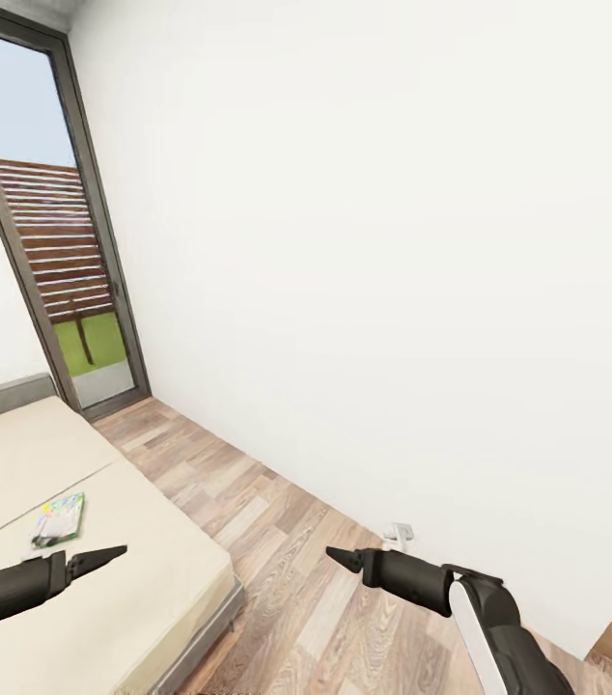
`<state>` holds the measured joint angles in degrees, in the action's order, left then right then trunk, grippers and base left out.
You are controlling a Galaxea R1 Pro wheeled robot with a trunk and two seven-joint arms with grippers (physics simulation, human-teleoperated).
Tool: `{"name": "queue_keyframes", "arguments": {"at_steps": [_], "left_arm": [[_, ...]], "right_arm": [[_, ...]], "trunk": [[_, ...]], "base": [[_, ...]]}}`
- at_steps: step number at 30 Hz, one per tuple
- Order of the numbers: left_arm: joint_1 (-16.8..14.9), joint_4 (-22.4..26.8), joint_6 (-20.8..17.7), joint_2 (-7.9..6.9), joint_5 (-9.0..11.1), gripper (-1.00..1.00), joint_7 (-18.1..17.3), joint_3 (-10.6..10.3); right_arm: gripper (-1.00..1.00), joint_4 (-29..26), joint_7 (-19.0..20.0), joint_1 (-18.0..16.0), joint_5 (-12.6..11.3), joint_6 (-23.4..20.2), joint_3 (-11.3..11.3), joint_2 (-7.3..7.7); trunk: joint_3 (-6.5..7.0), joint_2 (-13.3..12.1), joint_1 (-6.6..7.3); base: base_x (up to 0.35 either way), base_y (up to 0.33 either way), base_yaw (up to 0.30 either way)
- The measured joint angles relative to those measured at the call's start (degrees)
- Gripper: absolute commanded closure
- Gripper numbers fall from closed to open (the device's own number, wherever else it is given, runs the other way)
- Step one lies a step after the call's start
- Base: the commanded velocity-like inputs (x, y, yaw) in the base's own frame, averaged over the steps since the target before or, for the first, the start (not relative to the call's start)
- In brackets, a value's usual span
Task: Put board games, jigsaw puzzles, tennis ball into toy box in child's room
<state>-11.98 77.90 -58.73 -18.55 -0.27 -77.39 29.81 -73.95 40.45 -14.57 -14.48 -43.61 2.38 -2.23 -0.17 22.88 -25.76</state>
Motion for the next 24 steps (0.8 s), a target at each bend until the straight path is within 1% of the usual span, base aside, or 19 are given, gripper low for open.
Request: {"name": "queue_keyframes", "arguments": {"at_steps": [7,24], "left_arm": [[0.01,0.00,0.00,0.00,0.06,-1.00,-0.13,1.15],[-0.01,0.00,0.00,0.00,0.15,-1.00,-0.16,1.38]], "right_arm": [[-1.00,-0.03,0.33,0.04,-0.02,0.00,0.02,-0.02],[-1.00,0.03,0.32,0.05,-0.01,0.31,-0.30,-0.13]], "trunk": [[0.00,0.00,0.00],[0.00,0.00,0.00]], "base": [[0.000,0.000,0.286],[0.000,0.000,0.286]]}}
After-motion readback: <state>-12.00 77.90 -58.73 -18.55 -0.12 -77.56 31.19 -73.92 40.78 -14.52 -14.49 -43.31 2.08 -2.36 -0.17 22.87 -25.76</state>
